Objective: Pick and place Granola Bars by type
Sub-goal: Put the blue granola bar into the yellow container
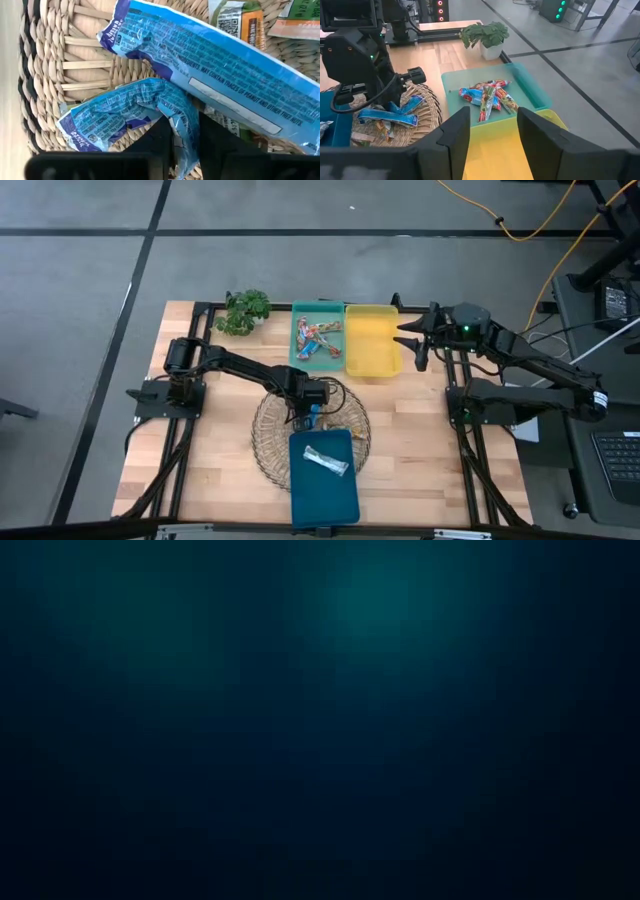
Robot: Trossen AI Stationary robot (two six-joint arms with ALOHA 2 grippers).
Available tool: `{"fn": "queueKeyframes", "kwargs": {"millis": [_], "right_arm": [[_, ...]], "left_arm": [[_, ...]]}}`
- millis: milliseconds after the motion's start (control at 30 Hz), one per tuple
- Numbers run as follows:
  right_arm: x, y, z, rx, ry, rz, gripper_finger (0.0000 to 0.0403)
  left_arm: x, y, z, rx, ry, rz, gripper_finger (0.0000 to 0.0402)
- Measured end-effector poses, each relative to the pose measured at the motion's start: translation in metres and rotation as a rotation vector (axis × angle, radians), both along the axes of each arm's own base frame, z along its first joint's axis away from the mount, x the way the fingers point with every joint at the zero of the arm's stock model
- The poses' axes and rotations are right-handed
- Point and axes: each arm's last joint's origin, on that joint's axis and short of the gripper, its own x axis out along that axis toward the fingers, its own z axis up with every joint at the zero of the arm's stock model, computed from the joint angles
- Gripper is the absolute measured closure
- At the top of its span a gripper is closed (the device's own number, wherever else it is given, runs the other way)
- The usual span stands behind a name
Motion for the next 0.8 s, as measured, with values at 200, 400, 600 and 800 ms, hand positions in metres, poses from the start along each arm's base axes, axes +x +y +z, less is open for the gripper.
{"fn": "queueKeyframes", "kwargs": {"millis": [200,400,600,800], "right_arm": [[0.0,0.0,-0.001,0.007,0.003,-0.002,0.0237],[0.0,0.0,-0.002,0.014,0.015,-0.003,0.0237],[0.0,0.0,-0.002,0.014,0.015,-0.002,0.0237],[0.0,0.0,-0.002,0.013,0.016,-0.002,0.0237]], "left_arm": [[0.001,0.0,0.008,0.007,0.03,-0.016,0.0348],[0.005,0.001,0.027,0.052,0.055,-0.052,0.035],[0.014,0.004,0.055,0.135,0.042,-0.076,0.0349],[0.023,0.013,0.09,0.229,0.002,-0.074,0.0349]]}}
